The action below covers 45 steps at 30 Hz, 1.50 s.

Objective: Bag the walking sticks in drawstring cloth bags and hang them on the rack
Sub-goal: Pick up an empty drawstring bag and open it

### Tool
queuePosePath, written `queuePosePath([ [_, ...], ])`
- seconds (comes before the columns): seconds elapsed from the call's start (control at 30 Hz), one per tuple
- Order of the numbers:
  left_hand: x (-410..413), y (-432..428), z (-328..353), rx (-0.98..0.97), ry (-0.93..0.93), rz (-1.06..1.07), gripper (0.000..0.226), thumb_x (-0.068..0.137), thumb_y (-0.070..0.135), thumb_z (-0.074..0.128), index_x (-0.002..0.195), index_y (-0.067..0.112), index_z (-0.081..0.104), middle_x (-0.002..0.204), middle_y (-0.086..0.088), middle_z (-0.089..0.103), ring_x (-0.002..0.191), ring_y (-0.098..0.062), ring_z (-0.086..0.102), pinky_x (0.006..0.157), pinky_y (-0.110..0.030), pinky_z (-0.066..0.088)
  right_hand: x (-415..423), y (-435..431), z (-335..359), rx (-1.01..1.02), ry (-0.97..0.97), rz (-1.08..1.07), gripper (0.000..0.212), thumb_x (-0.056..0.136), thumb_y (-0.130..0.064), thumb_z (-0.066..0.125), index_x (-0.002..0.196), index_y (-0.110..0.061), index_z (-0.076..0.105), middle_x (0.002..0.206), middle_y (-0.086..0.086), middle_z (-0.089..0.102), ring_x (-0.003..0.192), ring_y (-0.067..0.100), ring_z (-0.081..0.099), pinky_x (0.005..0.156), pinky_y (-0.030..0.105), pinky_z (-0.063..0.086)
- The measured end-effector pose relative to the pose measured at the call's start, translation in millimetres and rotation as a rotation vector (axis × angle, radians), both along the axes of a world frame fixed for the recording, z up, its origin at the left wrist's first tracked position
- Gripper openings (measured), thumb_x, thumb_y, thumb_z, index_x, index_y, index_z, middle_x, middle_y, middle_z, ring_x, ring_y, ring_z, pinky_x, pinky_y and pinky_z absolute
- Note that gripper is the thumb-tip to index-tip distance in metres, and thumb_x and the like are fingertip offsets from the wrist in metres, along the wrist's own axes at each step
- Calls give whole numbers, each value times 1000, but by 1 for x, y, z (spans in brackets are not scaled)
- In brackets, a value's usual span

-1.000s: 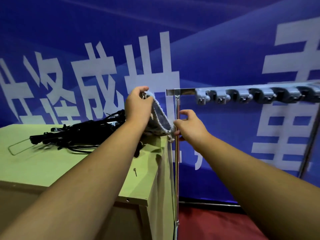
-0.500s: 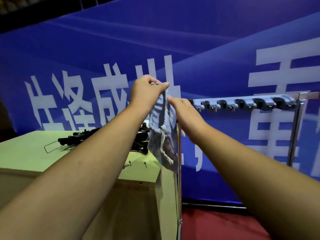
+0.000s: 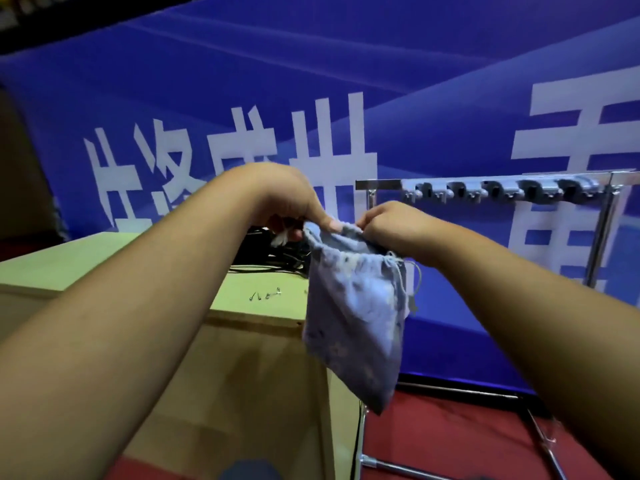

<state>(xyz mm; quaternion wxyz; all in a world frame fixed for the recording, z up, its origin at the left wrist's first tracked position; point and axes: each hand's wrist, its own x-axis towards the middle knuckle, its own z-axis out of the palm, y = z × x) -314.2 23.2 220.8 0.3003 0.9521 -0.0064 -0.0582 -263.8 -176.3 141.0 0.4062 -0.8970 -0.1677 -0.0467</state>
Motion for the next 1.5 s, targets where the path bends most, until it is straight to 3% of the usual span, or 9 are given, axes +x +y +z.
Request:
queuePosePath([
  [0.2,-2,45,-64,2,116,100,21,89,15,86,94,1,71,66,-9,65,54,-19,63,56,-27,54,6,54,-42,-428,-73,138,19,93,-6,58,97,-11,76,94,8,74,88,29,65,65,34,49],
  [0.4,7,82,-129,-86,89,225,12,96,3,72,86,1,66,49,-8,63,42,-16,64,39,-20,46,32,105,-90,-711,-135,177,7,87,-12,69,93,-8,70,89,13,67,82,30,58,54,32,37],
  [0.57,30,103,-166,-190,59,284,8,95,-1,63,89,3,61,62,-17,67,49,-23,72,43,-25,51,56,125,-117,-629,-101,144,9,91,-21,73,96,-15,69,93,6,67,87,27,63,68,35,50],
  [0.7,50,113,-191,-239,13,308,9,99,0,60,93,6,58,65,-15,63,46,-19,70,41,-22,45,77,135,-131,-457,-23,38,23,96,-14,55,103,-5,75,100,14,73,94,34,70,71,38,56],
  [0.9,75,119,-220,-299,2,381,4,94,5,63,95,8,64,78,-13,62,41,-18,62,49,-25,40,115,149,-157,-392,29,-7,22,93,-2,64,111,2,75,109,21,74,101,40,70,90,43,59],
  [1.07,89,121,-239,-313,2,430,7,85,15,67,87,15,60,80,-11,54,66,-24,55,62,-37,41,125,155,-162,-161,169,-168,20,97,-25,52,103,-9,62,92,9,65,78,26,60,66,34,46],
  [1.2,97,123,-243,-308,-21,445,9,86,20,70,85,17,62,78,-9,53,66,-23,49,63,-36,38,134,165,-163,-289,195,-128,20,84,-31,64,90,-13,70,83,7,72,74,28,70,68,38,59],
  [1.3,101,122,-242,-270,-10,434,11,86,22,70,82,15,62,75,-9,56,64,-25,50,63,-34,40,145,167,-162,-426,201,-101,16,83,-21,68,71,-11,64,75,8,64,64,28,59,57,34,50],
  [1.5,110,113,-241,-81,23,430,13,92,16,60,81,10,56,77,-8,56,62,-27,49,56,-25,38,153,159,-165,-421,152,-127,23,98,-25,62,79,-11,64,81,9,64,72,27,59,59,32,43],
])
